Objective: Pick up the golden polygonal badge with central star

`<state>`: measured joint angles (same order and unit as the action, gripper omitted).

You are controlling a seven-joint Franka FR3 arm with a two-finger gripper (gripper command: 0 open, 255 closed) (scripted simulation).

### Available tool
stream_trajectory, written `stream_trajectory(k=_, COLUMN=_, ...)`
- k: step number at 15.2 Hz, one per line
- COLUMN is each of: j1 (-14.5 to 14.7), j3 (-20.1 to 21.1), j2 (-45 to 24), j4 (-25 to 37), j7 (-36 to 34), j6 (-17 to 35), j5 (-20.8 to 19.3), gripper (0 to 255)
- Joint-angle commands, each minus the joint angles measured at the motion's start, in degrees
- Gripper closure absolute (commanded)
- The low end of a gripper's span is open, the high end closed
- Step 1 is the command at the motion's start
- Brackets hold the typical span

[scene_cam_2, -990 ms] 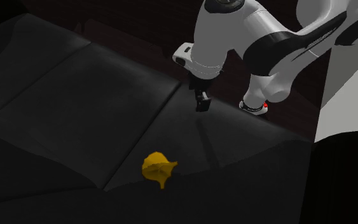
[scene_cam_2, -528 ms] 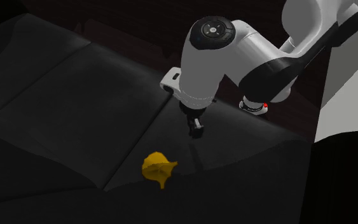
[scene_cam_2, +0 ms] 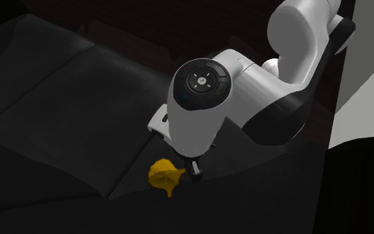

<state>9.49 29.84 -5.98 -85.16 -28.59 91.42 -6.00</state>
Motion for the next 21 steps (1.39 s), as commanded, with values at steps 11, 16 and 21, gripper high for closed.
stream_trajectory(k=11, j1=1.57, j3=0.8, j2=-3.87, j4=-1.63, j7=-2.56, j6=4.76, j5=-1.91, gripper=0)
stream_trajectory(k=16, j1=1.59, j3=0.82, j2=-3.88, j4=-1.56, j7=-2.6, j6=4.7, j5=-1.91, gripper=255)
stream_trajectory(k=21, j1=1.56, j3=0.81, j2=-3.88, j4=-1.63, j7=-2.57, j6=4.76, j5=-1.91, gripper=255)
